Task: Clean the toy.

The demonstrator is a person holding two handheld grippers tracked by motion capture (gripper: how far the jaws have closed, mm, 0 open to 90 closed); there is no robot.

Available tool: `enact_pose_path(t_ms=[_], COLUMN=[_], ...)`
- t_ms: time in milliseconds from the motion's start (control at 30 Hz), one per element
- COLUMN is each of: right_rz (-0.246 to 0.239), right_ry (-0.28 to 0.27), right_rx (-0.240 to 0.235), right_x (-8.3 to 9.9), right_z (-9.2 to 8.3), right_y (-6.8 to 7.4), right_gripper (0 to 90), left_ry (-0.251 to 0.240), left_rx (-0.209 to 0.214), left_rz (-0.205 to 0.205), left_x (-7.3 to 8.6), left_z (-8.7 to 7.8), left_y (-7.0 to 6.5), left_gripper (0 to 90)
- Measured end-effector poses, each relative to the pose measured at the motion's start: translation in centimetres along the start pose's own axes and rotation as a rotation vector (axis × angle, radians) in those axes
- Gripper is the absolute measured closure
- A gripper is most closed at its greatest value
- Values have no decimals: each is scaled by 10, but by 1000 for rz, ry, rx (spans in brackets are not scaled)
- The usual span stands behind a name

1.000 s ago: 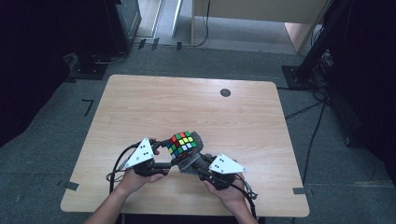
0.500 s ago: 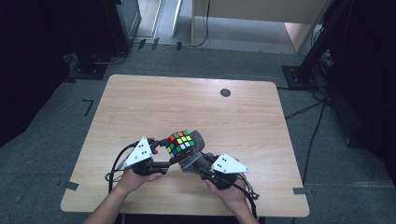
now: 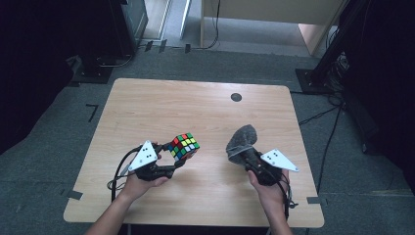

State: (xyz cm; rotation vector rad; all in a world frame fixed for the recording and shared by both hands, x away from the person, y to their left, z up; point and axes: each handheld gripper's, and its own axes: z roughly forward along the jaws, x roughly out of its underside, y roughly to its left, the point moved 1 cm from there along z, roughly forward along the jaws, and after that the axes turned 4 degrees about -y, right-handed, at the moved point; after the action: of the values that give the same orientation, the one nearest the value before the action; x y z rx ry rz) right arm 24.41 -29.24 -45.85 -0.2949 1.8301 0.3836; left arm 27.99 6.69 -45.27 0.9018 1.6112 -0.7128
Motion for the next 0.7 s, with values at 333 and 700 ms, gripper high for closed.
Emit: enact_pose_path(t_ms=[333, 700], right_rz=[53, 152], right_ry=[96, 177], right_rx=[159, 212], right_x=[21, 51], right_z=[-7, -11], right_y=[-48, -82], right_gripper=[649, 637], left_ry=[3, 19], left_rx=[-17, 5], left_rz=[-23, -24], left_x=[1, 3], left_z=[-2, 0], left_y=[5, 4], left_gripper=[338, 338])
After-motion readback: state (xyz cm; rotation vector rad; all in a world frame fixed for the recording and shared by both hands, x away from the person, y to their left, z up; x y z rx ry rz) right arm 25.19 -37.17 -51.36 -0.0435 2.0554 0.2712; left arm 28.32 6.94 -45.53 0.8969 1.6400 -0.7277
